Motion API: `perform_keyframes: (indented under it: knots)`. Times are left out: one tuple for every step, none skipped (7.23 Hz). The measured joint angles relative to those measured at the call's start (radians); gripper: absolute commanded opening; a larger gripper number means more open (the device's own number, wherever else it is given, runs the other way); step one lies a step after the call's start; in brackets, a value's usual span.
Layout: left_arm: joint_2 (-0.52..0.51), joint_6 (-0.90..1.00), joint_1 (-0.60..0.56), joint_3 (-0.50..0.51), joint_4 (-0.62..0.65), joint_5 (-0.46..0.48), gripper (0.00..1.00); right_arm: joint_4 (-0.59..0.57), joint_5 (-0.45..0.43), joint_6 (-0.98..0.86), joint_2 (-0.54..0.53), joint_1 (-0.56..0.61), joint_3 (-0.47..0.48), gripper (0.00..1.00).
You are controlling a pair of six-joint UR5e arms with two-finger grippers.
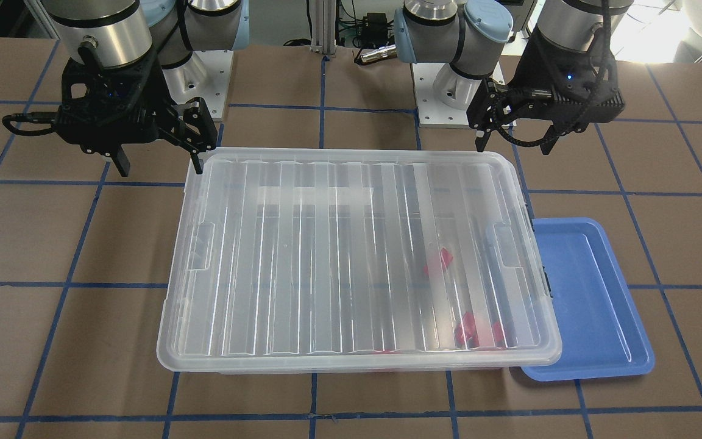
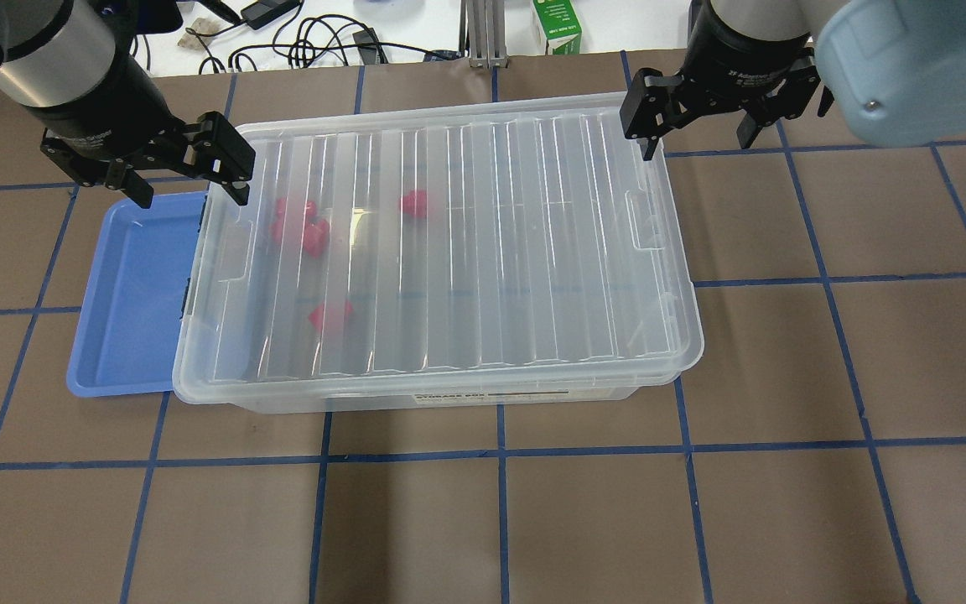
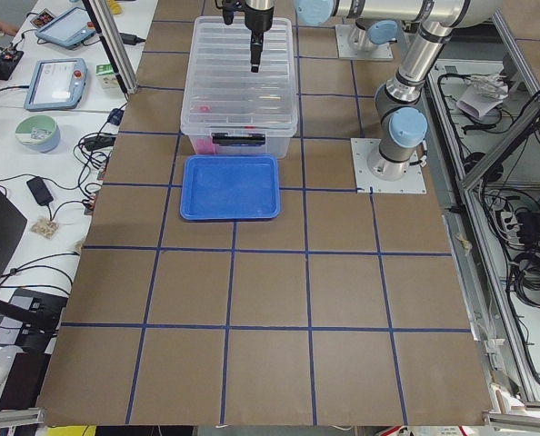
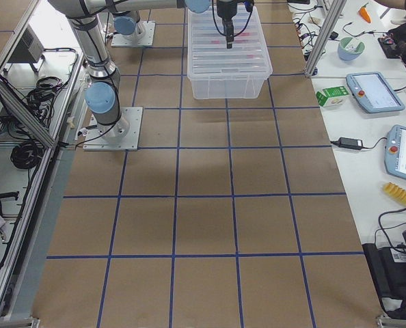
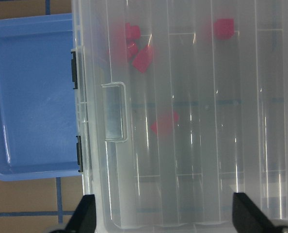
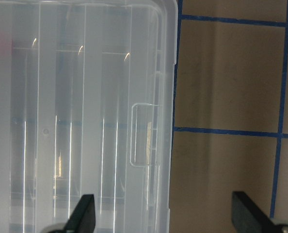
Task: Place red block in blue tray from box
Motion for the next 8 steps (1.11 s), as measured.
perform_keyframes:
  knots:
    - [0.0,0.0,0.0,0.0,0.0,0.0,1.0,0.0,0.0,0.0,0.0,0.0,0.0,1.0]
    - [0.0,0.0,0.0,0.0,0.0,0.0,1.0,0.0,0.0,0.0,0.0,0.0,0.0,1.0]
    - [0.0,0.0,0.0,0.0,0.0,0.0,1.0,0.001,0.0,0.0,0.001,0.0,0.0,1.0]
    - [0.0,0.0,0.0,0.0,0.0,0.0,1.0,0.0,0.0,0.0,0.001,0.0,0.0,1.0]
    - [0.0,0.0,0.0,0.0,0.0,0.0,1.0,-0.002,0.001,0.0,0.002,-0.001,0.0,1.0]
    - [0.0,0.0,0.0,0.0,0.0,0.0,1.0,-0.006,0.002,-0.004,0.006,-0.008,0.0,1.0]
    - [0.0,0.0,0.0,0.0,0.0,0.0,1.0,-0.008,0.001,-0.01,0.015,-0.018,0.005,1.0]
    - [0.0,0.0,0.0,-0.001,0.0,0.0,1.0,-0.029,-0.001,-0.015,0.042,-0.027,0.026,1.0]
